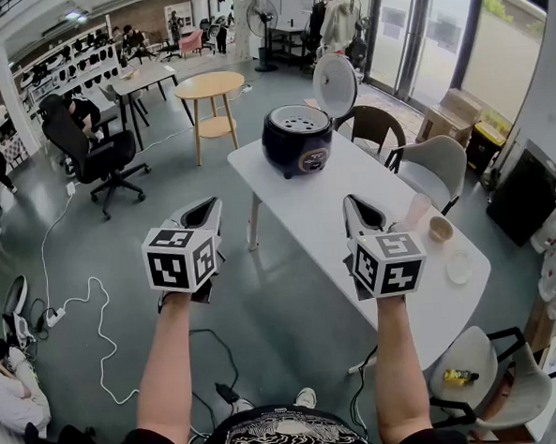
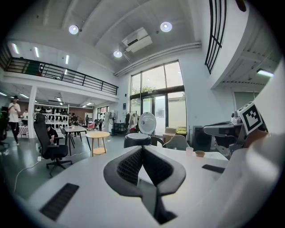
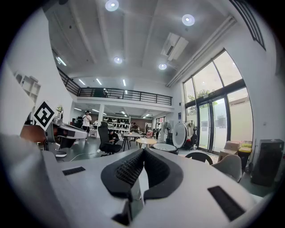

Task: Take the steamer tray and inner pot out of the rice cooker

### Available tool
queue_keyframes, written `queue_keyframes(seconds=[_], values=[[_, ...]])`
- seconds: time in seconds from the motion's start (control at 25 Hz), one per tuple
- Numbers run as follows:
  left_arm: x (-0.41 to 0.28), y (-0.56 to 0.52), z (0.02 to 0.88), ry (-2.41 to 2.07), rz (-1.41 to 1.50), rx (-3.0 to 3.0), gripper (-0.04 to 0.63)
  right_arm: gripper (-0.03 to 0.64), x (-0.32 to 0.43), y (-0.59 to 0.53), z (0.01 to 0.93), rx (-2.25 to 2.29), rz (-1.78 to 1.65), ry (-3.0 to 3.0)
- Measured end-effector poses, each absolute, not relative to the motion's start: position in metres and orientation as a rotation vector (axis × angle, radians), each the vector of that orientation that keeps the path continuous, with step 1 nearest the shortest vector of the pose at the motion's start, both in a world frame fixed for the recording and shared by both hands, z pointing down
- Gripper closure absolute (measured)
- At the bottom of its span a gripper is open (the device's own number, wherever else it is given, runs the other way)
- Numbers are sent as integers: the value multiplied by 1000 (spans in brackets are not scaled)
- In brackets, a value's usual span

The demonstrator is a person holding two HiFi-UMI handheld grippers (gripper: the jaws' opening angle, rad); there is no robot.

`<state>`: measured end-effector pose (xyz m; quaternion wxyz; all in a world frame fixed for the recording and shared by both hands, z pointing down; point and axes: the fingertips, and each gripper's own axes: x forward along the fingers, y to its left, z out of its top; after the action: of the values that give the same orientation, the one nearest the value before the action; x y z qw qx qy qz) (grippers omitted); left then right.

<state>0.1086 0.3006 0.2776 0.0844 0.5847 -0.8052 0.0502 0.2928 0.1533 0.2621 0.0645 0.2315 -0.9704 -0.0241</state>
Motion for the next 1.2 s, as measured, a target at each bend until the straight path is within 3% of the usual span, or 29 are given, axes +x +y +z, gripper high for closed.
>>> queue_keyframes(seconds=[0.48,0.96,1.2], values=[[112,300,280,-2416,157,1740,579,577,302,154,268,734,-58,-2916],[116,293,281,-2456,156,1703,431,472,311,144,271,745,-51,-2920],[117,284,278,-2477,142,1687,346,368,314,134,270,760,-39,-2925]])
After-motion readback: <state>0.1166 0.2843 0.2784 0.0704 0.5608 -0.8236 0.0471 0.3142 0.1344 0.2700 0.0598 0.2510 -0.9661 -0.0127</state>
